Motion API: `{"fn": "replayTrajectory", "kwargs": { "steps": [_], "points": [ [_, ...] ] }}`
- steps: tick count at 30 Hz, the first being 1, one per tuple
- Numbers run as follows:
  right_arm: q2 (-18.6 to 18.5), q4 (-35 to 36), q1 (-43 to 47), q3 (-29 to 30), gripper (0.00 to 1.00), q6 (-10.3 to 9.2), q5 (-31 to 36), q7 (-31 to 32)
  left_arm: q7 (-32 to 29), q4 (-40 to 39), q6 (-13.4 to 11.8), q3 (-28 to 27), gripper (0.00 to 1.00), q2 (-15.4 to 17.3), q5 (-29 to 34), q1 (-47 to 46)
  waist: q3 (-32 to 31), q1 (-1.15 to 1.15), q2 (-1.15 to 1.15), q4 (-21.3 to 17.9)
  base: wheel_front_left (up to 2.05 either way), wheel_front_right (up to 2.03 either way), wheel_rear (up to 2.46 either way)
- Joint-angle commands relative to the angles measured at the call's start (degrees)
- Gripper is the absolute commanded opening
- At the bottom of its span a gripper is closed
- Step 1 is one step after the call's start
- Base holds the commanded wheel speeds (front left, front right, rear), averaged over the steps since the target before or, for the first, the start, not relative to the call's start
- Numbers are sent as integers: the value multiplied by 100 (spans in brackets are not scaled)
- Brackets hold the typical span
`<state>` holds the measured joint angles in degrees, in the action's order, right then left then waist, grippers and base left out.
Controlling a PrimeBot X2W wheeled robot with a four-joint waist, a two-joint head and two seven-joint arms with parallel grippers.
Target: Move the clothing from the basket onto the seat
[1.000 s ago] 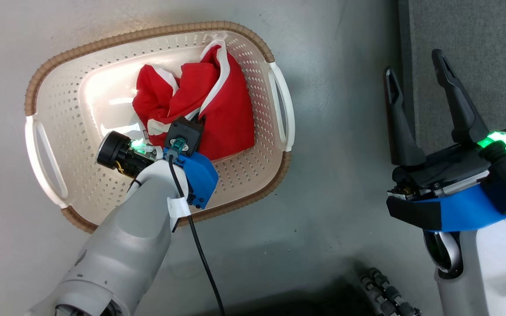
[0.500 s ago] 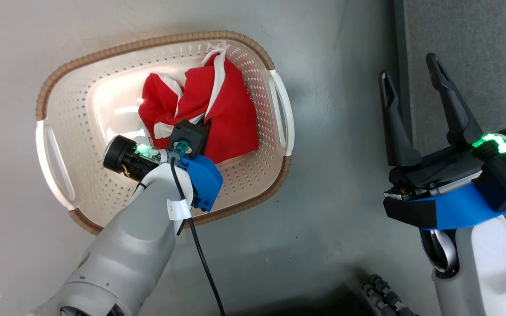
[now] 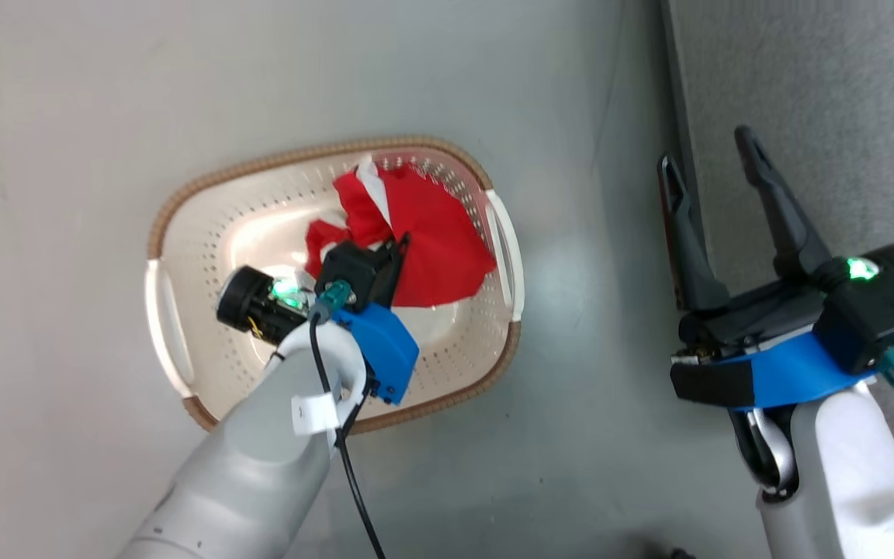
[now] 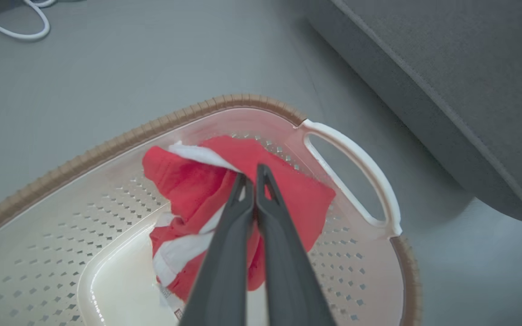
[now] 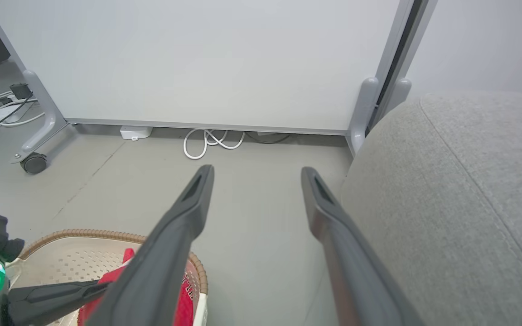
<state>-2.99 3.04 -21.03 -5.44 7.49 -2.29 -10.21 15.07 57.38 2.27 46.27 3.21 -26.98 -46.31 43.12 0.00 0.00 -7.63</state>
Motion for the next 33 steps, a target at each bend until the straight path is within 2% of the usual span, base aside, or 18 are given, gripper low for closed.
{"fn": "replayTrajectory", "kwargs": {
  "steps": [1, 17, 28, 33],
  "points": [
    [-36, -62, 135, 10, 100, 1, -31, 19, 16, -96, 45, -69, 0, 10, 69, 138, -496, 0, 0, 154, 0, 0, 0],
    [-168, -618, 1114, -31, 100, 1, -177, 333, 16, -975, 428, -384, 0, -33, 598, 1256, -2782, 0, 0, 710, 0, 0, 0],
    [-90, -782, 1443, -191, 100, 1, -289, 449, 16, -1581, 526, -151, 0, -33, 286, 1231, -3680, 0, 0, 930, 0, 0, 0],
    [-52, -879, 1540, -263, 100, 1, -338, 464, 16, -1767, 531, 147, 0, -32, 77, 1002, -3965, 0, 0, 1008, 0, 0, 0]
  ]
}}
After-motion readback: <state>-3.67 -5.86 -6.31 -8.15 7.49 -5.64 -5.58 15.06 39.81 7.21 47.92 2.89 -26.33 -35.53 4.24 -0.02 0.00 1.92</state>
